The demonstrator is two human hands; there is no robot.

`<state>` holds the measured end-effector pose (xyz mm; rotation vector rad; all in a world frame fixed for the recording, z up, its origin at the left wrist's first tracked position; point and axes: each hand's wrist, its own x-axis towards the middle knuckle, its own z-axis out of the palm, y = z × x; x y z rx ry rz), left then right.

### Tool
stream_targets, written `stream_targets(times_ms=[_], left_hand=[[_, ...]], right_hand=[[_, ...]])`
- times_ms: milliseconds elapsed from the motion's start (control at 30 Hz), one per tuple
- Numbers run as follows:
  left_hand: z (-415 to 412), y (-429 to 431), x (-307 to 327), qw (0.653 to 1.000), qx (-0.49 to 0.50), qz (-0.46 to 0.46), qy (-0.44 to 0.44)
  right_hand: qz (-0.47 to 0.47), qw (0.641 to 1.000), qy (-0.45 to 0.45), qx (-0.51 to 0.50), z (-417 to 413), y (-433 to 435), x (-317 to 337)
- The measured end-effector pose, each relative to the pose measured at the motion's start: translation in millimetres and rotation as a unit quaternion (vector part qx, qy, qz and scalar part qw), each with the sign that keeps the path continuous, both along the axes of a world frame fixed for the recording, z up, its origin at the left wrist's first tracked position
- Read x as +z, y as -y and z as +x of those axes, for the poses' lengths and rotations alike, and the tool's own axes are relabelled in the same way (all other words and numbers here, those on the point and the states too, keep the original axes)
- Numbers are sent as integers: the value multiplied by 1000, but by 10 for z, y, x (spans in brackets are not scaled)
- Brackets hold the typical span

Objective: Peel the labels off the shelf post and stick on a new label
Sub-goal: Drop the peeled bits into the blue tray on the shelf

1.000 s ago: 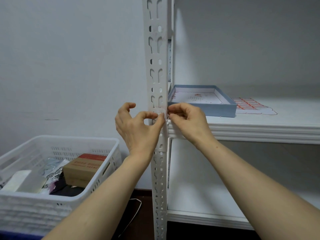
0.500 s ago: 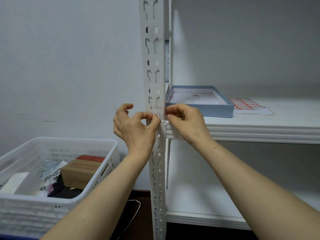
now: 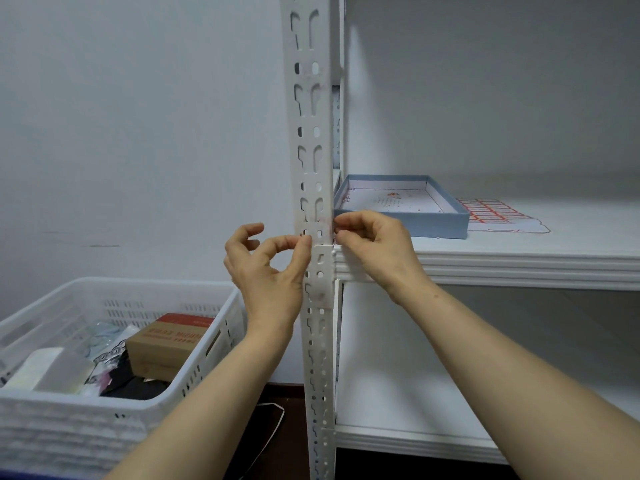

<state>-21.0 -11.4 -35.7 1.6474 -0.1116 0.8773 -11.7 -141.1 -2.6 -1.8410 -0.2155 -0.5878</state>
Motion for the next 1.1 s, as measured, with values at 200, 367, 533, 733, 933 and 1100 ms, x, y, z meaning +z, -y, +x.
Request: stream_targets(times_ms=[200, 367, 533, 733, 933, 1100], left_hand=[[-260, 142, 223, 990, -123, -59, -27], [-329, 429, 372, 981, -171, -80, -39], [-321, 751, 516, 974, -206, -78, -48], [-253, 1059, 695, 970, -223, -79, -49], [-15, 1168, 831, 989, -143, -1, -36], [139, 1222, 903, 993, -113, 20, -39]], right_hand=[[184, 968, -33, 166, -332, 148, 90], [210, 950, -23, 230, -533, 392, 234], [124, 978, 44, 162, -587, 660, 381], [75, 992, 82, 65, -492, 882, 568], [57, 996, 69, -22, -277, 966, 663], [72, 996, 54, -28, -80, 1038, 739]])
